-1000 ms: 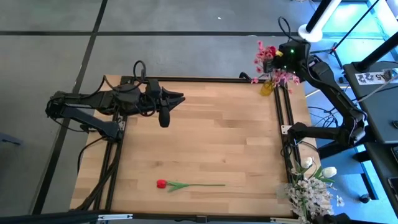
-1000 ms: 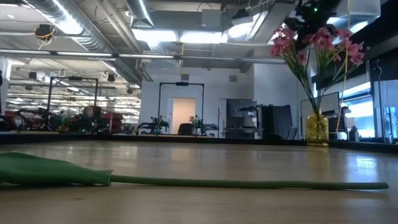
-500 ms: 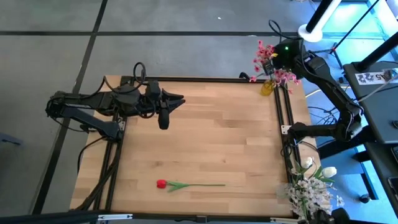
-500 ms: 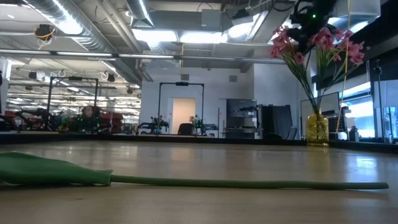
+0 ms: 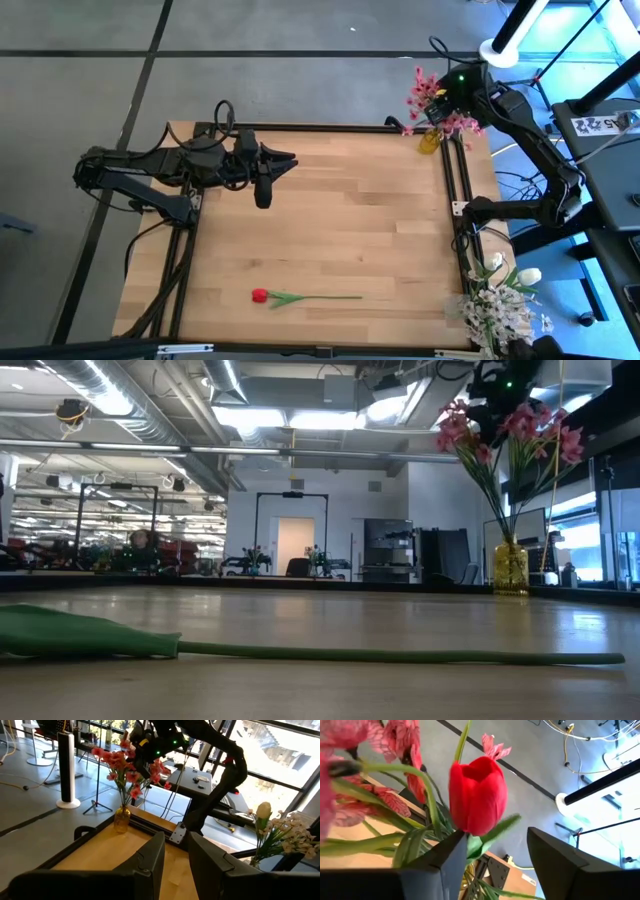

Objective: Sort flowers into vase by color
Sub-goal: Put the top red flower into the yellow vase, then put the red flower into the yellow vase

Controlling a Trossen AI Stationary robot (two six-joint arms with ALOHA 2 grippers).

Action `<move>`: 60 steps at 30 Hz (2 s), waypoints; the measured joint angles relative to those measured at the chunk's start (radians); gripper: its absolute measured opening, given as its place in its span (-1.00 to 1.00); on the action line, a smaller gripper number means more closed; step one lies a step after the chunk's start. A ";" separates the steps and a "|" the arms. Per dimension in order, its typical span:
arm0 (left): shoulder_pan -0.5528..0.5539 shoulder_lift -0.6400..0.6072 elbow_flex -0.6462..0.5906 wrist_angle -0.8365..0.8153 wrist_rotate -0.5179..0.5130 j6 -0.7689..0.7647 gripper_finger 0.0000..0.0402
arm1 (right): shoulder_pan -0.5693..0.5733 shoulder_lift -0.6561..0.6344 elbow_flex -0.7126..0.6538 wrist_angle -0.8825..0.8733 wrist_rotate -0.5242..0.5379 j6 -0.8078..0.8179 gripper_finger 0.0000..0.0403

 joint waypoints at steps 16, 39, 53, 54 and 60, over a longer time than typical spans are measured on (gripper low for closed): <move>0.000 0.000 0.000 0.000 -0.001 0.000 -0.59 | 0.000 0.000 0.002 0.079 -0.001 0.134 -0.33; 0.001 0.000 0.000 -0.001 -0.001 -0.001 -0.59 | 0.000 0.002 0.002 0.048 -0.044 0.669 -0.16; 0.000 0.000 0.000 -0.001 -0.001 -0.001 -0.59 | 0.000 0.001 0.002 0.048 -0.087 0.870 -0.15; 0.000 0.000 0.000 -0.001 -0.001 -0.001 -0.59 | 0.000 0.000 0.002 0.048 -0.089 0.870 -0.15; 0.000 0.000 0.000 -0.011 0.000 -0.001 -0.59 | 0.000 -0.008 0.002 0.070 -0.067 0.898 -0.15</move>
